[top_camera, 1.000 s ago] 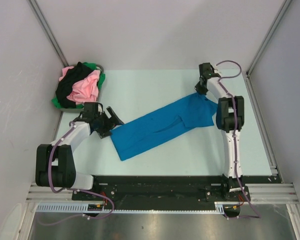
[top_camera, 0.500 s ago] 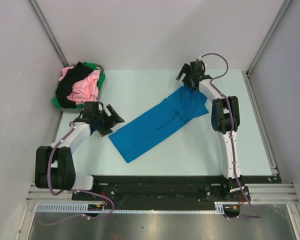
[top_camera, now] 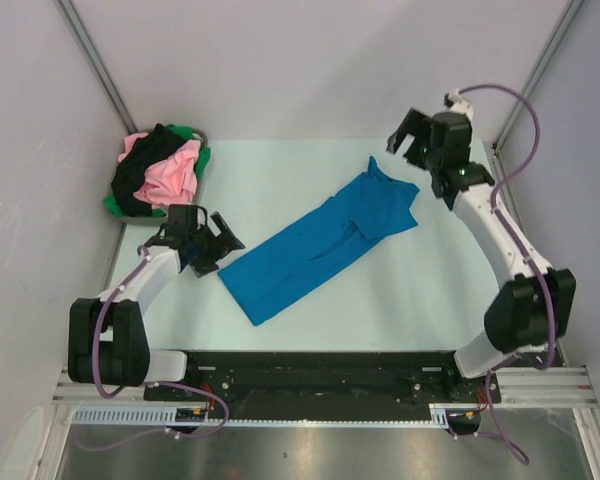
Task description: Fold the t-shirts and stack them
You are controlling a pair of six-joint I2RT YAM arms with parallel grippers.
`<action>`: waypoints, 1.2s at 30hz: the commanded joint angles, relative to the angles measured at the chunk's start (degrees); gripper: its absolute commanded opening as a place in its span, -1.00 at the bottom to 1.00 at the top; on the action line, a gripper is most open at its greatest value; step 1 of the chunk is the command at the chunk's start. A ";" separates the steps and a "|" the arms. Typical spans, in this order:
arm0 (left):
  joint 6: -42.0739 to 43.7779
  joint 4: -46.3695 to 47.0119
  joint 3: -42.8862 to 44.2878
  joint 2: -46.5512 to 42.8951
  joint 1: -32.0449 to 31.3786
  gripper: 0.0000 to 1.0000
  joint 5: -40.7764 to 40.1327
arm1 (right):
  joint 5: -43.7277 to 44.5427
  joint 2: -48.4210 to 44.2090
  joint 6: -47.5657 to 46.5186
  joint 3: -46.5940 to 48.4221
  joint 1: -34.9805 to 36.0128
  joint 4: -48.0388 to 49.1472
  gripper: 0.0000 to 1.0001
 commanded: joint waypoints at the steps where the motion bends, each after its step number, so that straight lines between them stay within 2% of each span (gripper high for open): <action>1: 1.91 -3.29 1.61 -2.76 -0.36 0.96 -0.43 | -9.81 -6.19 5.42 -14.62 5.62 -7.55 0.99; 6: 3.31 -6.18 -0.06 -4.79 -1.15 0.96 -0.68 | -13.61 -11.82 12.97 -24.91 17.04 -9.76 0.99; 8: 3.84 -7.33 -0.15 -4.61 -1.15 0.96 -0.77 | -14.05 -13.05 17.78 -28.86 24.85 -8.71 0.98; 10: 3.93 -7.42 -0.58 -5.14 -0.89 0.95 -0.42 | -12.74 -13.84 20.97 -32.54 33.00 -5.47 0.98; 13: 3.93 -6.19 -1.29 -5.67 -0.10 0.96 2.65 | -11.42 -13.85 29.49 -37.81 41.63 1.20 0.98; 17: 4.46 -7.07 -0.85 -6.02 0.95 0.96 3.19 | -6.16 -10.60 38.20 -40.91 49.64 7.02 0.97; 23: 5.95 -7.77 -0.85 -7.07 5.60 0.95 5.73 | -2.81 0.64 46.55 -41.27 55.20 14.85 0.93; 24: 6.21 -7.77 -0.85 -7.33 6.22 0.96 5.82 | -2.71 3.53 47.00 -41.27 55.64 19.03 0.93; 31: 7.27 -7.86 -1.11 -7.86 8.07 0.96 7.93 | -4.11 14.87 49.37 -40.48 54.94 29.87 0.87; 36: 7.80 -8.48 -0.85 -8.22 8.86 0.96 8.46 | -7.54 19.72 49.29 -38.29 54.94 31.03 0.86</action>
